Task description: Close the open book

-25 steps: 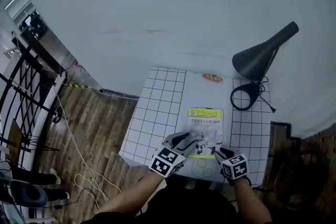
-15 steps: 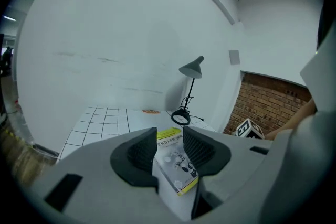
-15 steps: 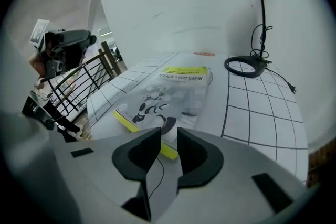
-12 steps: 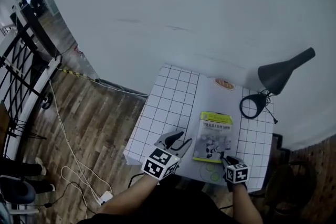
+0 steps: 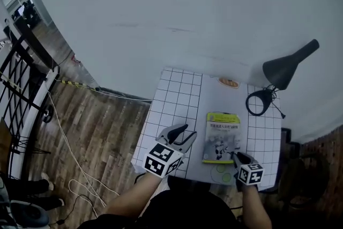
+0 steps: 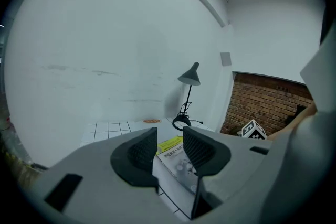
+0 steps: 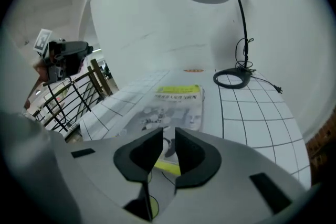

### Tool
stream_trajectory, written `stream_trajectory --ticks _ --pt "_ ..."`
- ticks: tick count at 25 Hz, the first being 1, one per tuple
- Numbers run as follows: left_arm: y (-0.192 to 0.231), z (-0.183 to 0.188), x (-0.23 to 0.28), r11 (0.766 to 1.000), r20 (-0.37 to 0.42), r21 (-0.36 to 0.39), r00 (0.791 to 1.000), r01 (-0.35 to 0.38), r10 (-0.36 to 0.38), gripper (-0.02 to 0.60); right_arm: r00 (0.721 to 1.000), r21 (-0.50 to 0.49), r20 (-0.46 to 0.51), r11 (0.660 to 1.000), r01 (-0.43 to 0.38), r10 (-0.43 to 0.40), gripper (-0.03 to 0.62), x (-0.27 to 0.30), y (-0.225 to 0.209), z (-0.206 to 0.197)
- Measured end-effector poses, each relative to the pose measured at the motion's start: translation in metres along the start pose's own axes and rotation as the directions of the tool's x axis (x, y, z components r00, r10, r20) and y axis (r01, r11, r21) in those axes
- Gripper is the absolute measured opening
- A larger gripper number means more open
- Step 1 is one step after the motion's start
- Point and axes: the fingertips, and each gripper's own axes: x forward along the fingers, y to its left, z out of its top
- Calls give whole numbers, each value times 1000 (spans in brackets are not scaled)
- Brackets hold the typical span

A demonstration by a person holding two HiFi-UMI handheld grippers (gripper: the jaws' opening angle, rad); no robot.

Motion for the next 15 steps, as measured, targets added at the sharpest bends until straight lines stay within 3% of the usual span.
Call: stream_trajectory --ticks 3,7,11,15 --pt "3 15 -2 999 39 -22 998 -39 39 158 995 -2 91 999 -44 44 56 -19 12 35" --pt "-1 23 1 997 62 -10 995 -78 78 158 967 -3 224 992 -124 121 28 -43 19 89" --pt "-4 31 8 996 47 22 996 -83 82 158 941 -48 326 995 -83 94 14 -79 18 149" --pt "-9 51 3 997 70 31 995 -67 65 155 888 -117 440 989 -89 132 6 -123 33 197"
